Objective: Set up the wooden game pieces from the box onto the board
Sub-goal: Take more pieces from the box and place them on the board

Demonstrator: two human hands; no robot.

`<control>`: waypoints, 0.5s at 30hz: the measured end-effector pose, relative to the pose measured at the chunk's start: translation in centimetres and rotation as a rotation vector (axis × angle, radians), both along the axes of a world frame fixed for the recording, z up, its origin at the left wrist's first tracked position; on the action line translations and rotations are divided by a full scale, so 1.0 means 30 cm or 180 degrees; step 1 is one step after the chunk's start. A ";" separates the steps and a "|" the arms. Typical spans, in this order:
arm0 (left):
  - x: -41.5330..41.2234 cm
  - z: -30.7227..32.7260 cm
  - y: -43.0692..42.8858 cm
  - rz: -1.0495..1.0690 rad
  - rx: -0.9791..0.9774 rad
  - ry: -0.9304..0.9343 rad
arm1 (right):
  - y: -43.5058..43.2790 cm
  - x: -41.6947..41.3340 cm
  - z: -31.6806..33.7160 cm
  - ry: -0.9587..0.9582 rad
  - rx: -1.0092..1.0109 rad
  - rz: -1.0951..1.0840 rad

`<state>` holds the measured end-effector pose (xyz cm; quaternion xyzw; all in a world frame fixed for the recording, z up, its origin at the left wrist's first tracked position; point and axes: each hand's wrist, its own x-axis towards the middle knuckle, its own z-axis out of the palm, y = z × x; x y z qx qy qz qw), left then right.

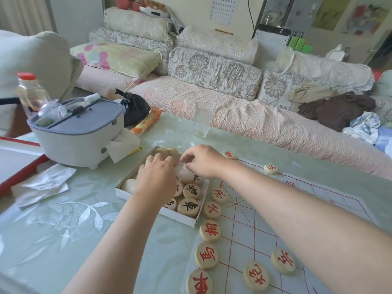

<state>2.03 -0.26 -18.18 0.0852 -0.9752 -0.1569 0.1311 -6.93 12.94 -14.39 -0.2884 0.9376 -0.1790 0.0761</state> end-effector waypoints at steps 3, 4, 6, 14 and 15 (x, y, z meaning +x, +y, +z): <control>0.036 -0.010 -0.048 0.0004 -0.0107 -0.0149 | -0.038 0.023 -0.026 -0.0119 0.0503 0.0094; 0.047 -0.015 -0.061 -0.0075 -0.0098 -0.0234 | -0.045 0.030 -0.033 -0.0164 0.0694 0.0137; 0.065 -0.025 -0.082 -0.0237 -0.0060 -0.0435 | -0.055 0.036 -0.044 -0.0215 0.0859 0.0209; 0.071 -0.018 -0.089 -0.0249 0.0077 -0.0274 | -0.026 0.042 -0.046 -0.0172 -0.0099 -0.0099; 0.066 -0.015 -0.083 -0.0240 0.0162 -0.0206 | -0.020 0.050 -0.045 -0.0104 -0.0296 -0.0194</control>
